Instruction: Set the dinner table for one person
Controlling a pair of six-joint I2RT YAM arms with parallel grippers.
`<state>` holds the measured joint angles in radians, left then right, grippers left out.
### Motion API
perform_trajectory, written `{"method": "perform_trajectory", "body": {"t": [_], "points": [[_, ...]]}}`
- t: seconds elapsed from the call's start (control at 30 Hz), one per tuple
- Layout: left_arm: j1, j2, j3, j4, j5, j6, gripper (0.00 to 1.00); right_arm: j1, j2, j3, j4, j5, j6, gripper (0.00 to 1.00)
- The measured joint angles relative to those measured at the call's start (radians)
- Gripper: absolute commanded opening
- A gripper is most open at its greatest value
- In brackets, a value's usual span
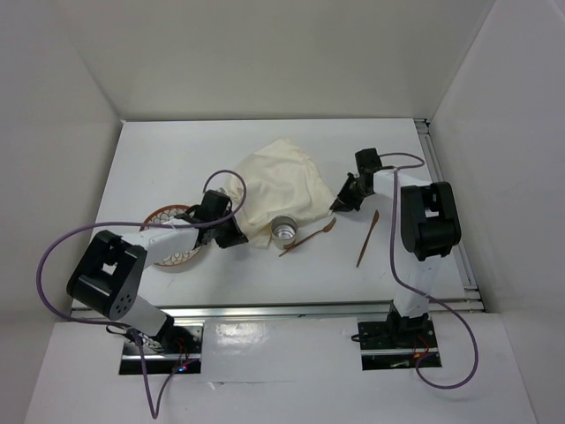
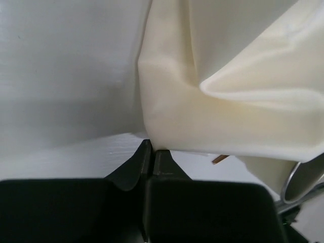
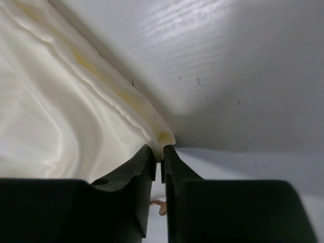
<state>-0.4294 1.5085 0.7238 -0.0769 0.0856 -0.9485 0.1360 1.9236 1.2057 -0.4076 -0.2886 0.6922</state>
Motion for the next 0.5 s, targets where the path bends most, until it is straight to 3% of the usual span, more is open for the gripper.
{"method": "perform_trajectory", "body": {"t": [0.03, 0.3, 0.4, 0.5], "points": [[0.000, 0.004, 0.011, -0.011, -0.008, 0.001, 0.00, 0.001, 0.012, 0.014, -0.001, 0.002, 0.001, 0.00], [0.006, 0.040, 0.232, -0.216, -0.130, 0.056, 0.00, 0.007, 0.078, 0.213, -0.031, 0.009, -0.003, 0.00], [0.037, 0.097, 0.460, -0.344, -0.198, 0.138, 0.00, 0.008, 0.126, 0.427, -0.061, 0.011, -0.006, 0.00], [0.080, 0.187, 0.789, -0.418, -0.267, 0.258, 0.00, 0.006, 0.158, 0.673, -0.058, 0.011, -0.010, 0.00]]}}
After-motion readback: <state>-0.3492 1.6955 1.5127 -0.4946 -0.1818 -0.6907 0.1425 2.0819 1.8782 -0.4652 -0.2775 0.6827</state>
